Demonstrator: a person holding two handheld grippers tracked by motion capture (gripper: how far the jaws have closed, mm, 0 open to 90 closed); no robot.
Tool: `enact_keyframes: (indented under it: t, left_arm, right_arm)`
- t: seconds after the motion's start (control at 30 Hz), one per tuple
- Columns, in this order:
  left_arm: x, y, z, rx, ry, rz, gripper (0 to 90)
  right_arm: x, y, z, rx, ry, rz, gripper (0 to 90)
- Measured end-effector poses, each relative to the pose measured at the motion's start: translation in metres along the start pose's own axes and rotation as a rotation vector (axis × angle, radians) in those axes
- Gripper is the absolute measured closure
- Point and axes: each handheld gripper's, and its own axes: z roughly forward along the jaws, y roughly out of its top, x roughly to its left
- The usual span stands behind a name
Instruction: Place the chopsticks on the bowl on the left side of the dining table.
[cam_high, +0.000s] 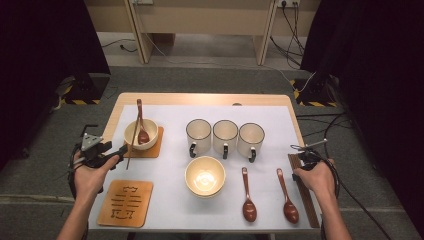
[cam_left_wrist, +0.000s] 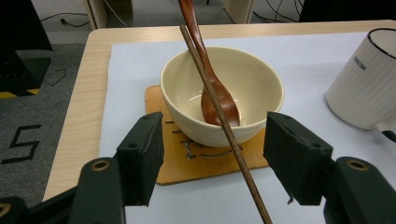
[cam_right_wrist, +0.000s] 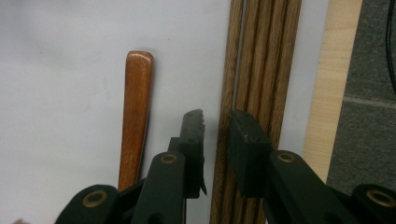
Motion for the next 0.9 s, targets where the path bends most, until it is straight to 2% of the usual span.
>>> enact_keyframes:
  t: [0.33, 0.6, 0.9]
  left_arm:
    - [-0.004, 0.0, 0.001, 0.002, -0.002, 0.011, 37.3]
    - [-0.003, 0.0, 0.0, -0.003, -0.003, 0.011, 37.3]
    - [-0.004, -0.001, 0.0, -0.001, 0.004, 0.02, 37.3]
  right_arm:
    - [0.005, 0.004, 0.006, 0.028, -0.007, -0.001, 76.8]
    - [0.012, 0.008, 0.008, 0.084, -0.021, -0.006, 80.8]
    - [0.013, 0.008, 0.007, 0.14, -0.013, -0.009, 80.6]
